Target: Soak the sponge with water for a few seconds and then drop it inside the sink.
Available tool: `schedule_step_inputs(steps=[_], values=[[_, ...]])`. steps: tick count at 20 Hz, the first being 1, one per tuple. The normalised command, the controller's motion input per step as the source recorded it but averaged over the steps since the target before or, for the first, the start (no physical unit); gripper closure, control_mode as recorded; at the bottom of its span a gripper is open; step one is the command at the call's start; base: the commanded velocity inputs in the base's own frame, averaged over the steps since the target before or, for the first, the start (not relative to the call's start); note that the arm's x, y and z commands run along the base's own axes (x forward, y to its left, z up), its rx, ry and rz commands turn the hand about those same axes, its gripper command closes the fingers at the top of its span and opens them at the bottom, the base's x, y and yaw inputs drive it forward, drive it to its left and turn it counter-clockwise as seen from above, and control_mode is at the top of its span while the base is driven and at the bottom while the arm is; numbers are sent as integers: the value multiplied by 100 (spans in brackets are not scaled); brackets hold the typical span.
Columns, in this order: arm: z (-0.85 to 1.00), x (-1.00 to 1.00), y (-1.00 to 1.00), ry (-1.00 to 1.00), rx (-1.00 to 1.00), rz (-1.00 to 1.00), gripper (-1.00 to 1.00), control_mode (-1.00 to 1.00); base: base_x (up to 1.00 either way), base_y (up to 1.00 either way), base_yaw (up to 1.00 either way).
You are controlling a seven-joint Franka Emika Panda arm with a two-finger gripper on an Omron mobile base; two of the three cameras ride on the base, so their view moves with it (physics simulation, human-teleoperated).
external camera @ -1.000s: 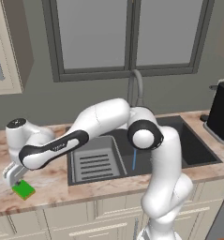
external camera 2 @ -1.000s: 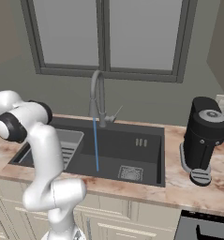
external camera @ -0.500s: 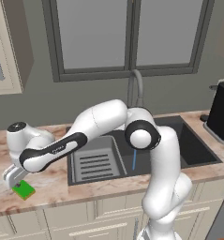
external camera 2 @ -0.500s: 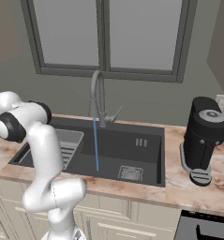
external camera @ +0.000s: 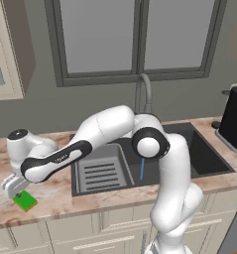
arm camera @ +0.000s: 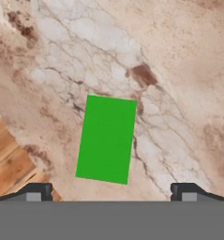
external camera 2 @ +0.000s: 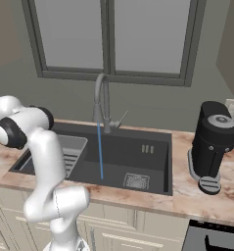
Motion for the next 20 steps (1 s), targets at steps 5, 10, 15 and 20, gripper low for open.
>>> schedule_step_inputs(steps=[5,10,15,20], values=[[-26,10,1,0,0,0,-100,-100,0,0,0],[-22,15,2,0,0,0,-100,-100,0,0,0],[-12,6,14,0,0,0,-100,-100,0,0,0],[-2,0,25,0,0,0,-100,-100,0,0,0]])
